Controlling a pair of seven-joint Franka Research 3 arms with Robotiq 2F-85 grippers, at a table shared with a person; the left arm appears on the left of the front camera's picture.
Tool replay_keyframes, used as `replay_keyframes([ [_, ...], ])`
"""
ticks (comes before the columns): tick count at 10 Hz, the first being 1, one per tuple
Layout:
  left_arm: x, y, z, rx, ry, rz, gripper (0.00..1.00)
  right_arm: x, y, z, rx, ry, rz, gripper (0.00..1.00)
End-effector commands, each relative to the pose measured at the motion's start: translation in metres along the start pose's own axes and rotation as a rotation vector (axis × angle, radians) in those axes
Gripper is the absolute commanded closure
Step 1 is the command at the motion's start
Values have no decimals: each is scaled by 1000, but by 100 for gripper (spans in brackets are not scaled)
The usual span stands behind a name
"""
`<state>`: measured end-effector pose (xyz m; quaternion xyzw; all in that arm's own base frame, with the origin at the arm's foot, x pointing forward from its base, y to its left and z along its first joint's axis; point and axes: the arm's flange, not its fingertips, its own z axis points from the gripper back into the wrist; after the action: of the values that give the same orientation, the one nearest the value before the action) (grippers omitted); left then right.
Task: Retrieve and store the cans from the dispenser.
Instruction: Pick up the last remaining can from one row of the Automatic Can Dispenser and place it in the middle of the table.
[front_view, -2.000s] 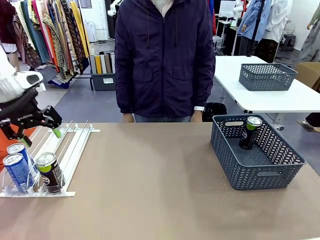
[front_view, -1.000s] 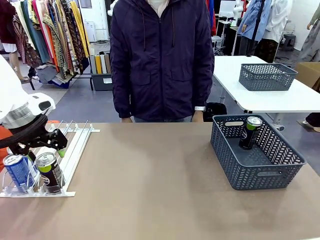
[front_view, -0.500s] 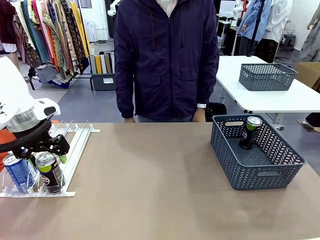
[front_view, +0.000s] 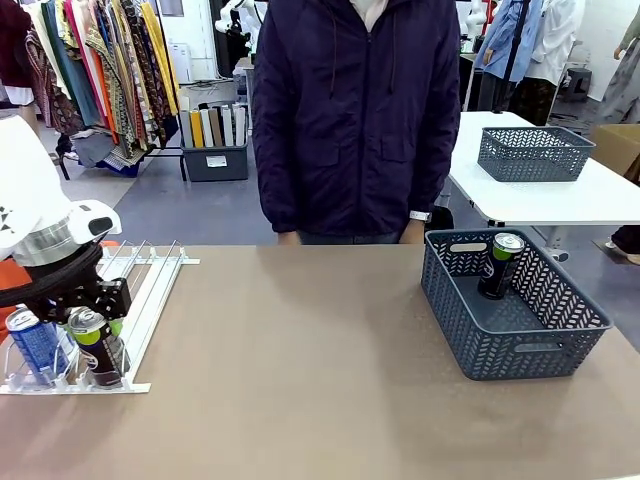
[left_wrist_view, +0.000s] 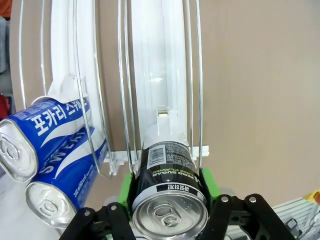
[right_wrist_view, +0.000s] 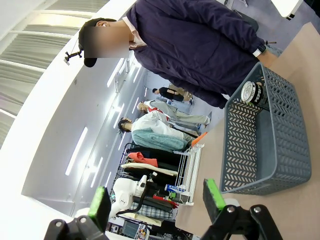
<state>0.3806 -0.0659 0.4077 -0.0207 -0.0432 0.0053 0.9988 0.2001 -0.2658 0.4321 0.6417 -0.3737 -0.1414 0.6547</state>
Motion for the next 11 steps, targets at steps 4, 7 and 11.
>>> replay_keyframes([
  [4, 6, -1, 38, 25, -31, 4, 100, 2, 5, -2, 12, -8, 1, 0],
  [7, 10, -9, 112, 58, -125, 24, 100, 2, 5, -2, 12, -8, 1, 0],
  [11, 5, 7, 196, -123, -220, 146, 100, 2, 5, -2, 12, -8, 1, 0],
])
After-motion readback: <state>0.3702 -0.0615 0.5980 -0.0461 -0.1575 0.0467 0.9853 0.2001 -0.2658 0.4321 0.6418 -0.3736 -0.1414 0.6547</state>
